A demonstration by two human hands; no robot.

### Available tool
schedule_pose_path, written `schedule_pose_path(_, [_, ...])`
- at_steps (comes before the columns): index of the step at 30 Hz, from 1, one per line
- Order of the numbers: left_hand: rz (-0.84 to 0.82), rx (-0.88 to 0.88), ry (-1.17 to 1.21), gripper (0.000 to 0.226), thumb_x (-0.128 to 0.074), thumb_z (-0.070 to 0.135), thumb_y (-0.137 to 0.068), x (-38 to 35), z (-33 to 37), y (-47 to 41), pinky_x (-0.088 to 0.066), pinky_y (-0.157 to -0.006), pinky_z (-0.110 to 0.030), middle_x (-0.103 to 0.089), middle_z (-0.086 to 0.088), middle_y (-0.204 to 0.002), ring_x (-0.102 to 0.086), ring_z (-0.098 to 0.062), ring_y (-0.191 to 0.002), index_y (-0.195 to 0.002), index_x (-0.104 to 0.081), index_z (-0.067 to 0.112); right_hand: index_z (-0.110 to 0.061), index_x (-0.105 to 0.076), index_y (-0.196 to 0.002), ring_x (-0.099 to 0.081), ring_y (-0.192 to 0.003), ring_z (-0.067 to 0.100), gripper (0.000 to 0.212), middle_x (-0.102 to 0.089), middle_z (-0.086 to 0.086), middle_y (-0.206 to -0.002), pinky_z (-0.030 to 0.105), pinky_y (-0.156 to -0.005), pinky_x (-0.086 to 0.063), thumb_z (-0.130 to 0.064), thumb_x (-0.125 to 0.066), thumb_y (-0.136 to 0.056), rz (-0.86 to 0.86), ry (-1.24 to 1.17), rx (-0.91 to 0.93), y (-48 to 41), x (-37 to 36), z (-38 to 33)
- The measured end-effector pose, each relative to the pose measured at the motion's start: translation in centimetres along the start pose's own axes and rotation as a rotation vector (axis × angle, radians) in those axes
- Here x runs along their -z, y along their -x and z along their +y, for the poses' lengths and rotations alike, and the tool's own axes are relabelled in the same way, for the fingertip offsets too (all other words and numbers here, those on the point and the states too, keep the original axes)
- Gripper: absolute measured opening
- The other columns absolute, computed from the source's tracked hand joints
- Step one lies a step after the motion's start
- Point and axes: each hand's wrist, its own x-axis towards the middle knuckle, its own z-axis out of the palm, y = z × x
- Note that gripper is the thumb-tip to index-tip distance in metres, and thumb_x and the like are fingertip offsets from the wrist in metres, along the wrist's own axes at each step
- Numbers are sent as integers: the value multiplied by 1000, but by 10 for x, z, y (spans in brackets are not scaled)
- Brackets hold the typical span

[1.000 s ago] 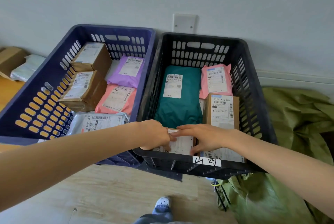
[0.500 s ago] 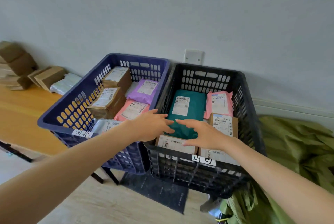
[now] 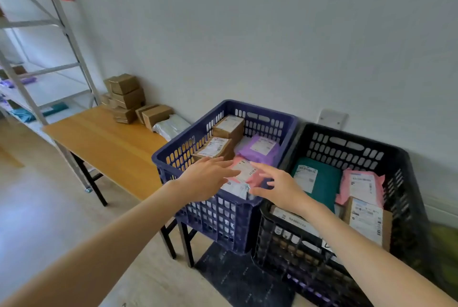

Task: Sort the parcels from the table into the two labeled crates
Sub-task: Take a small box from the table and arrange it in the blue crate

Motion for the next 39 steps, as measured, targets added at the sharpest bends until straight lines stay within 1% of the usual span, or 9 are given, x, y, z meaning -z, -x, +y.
schedule_pose_path(2, [41, 70, 51, 45, -39, 25, -104, 1, -22, 12, -19, -118, -40, -27, 7, -157, -23, -17, -145, -147, -34, 37, -32, -40, -145, -45, -130, 9, 70, -43, -10, -148, 13, -96, -42, -32, -75, -83, -10, -30, 25, -16, -13, -18])
schedule_pose_path(4, [80, 119, 88, 44, -39, 24, -103, 1, -51, 26, -22, -118, -39, -29, 7, -156, -24, -17, -145, -146, -36, 37, -33, -40, -145, -44, -132, 12, 70, -44, -8, -148, 30, -106, -42, -35, -74, -83, -5, -45, 38, -39, -31, -37])
schedule_pose_path(5, [83, 131, 99, 44, -39, 24, -103, 3, -56, 27, -25, -117, -40, -29, 6, -156, -25, -17, -145, -145, -37, 36, -31, -40, -145, -45, -132, 13, 71, -43, -6, -148, 33, -107, -41, -36, -74, -84, -2, -56, 41, -44, -33, -41])
schedule_pose_path(8, [108, 212, 120, 44, -38, 25, -104, 6, -99, 42, -33, -112, -40, -29, 5, -156, -29, -19, -143, -146, -35, 37, -33, -38, -146, -48, -122, 9, 71, -44, -5, -146, 27, -95, -44, -38, -73, -84, -2, -61, 63, -80, -59, -66])
schedule_pose_path(10, [121, 248, 142, 45, -37, 26, -104, 7, -135, 51, -36, -108, -39, -30, 4, -156, -31, -21, -142, -147, -34, 37, -35, -38, -145, -47, -116, 6, 70, -46, -6, -142, 27, -93, -46, -37, -73, -84, 7, -84, 62, -108, -79, -88])
schedule_pose_path(14, [143, 280, 204, 46, -41, 26, -103, 7, -210, 73, -37, -106, -37, -32, 4, -155, -33, -21, -141, -147, -35, 37, -26, -41, -145, -50, -124, 14, 67, -47, 1, -144, 21, -92, -43, -27, -73, -86, 25, -172, 53, -168, -122, -126])
schedule_pose_path(20, [194, 374, 255, 47, -43, 28, -102, 4, -328, 102, -38, -104, -34, -32, 8, -155, -35, -18, -139, -147, -33, 37, -23, -40, -145, -52, -117, 10, 69, -47, 2, -145, 19, -83, -43, -34, -72, -85, 58, -232, 24, -260, -186, -181])
schedule_pose_path(30, [238, 478, 359, 49, -45, 27, -102, -8, -482, 117, -37, -109, -37, -35, 4, -154, -35, -18, -140, -148, -33, 34, -21, -44, -143, -52, -124, 18, 64, -50, 5, -142, 27, -93, -44, -33, -71, -86, 109, -310, -1, -389, -267, -237])
schedule_pose_path(39, [297, 514, 425, 50, -49, 26, -100, -41, -618, 72, -39, -103, -31, -44, 6, -148, -42, -16, -134, -148, -35, 32, -22, -44, -142, -54, -116, 14, 62, -51, 4, -140, 35, -97, -50, -34, -70, -88, 106, -370, -19, -530, -314, -243])
